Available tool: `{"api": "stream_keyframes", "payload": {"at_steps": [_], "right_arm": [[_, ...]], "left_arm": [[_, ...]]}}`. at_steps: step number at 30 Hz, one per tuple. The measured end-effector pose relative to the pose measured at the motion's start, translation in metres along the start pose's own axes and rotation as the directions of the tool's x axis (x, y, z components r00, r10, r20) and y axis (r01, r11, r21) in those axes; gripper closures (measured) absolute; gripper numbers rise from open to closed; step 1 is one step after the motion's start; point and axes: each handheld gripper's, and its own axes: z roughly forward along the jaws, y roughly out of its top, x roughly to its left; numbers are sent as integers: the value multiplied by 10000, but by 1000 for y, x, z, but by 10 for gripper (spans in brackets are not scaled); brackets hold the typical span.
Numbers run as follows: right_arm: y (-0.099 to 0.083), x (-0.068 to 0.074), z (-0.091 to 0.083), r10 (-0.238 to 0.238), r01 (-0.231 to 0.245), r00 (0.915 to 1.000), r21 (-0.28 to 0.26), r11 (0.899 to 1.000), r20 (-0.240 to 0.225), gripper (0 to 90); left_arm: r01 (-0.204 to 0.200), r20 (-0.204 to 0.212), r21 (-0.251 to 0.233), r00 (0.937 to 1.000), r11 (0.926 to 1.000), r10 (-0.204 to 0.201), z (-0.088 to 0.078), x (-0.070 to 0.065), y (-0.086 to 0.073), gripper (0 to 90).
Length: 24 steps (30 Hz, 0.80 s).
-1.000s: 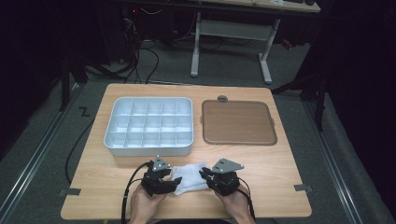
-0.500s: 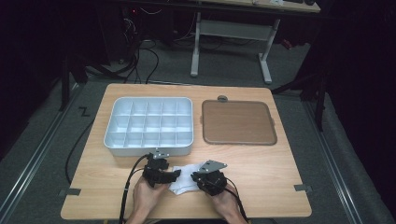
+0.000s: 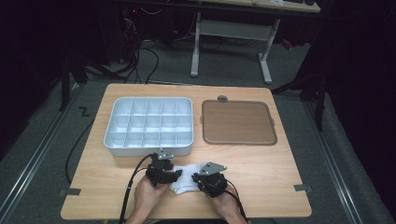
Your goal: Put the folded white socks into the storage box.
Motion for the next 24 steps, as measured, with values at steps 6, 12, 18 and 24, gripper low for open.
{"api": "stream_keyframes", "payload": {"at_steps": [6, 12, 18, 24], "right_arm": [[0, -1, 0, -23, 23, 10000, 26, 10000, -56, 847], [0, -1, 0, -1, 1, 10000, 6, 10000, -65, 848], [-1, -1, 0, -43, 43, 9999, -19, 10000, -96, 849], [0, 0, 0, -118, 119, 9998, 26, 9999, -141, 854]], "left_arm": [[378, 263, 256, 9989, 9990, -385, 0, 2, 4, 654], [789, 496, 424, 9955, 9960, -810, 1, 5, 5, 768], [796, 551, 273, 9952, 9965, -810, -3, 4, 5, 814], [957, 818, 240, 9919, 9951, -974, -12, 4, 7, 835]]}}
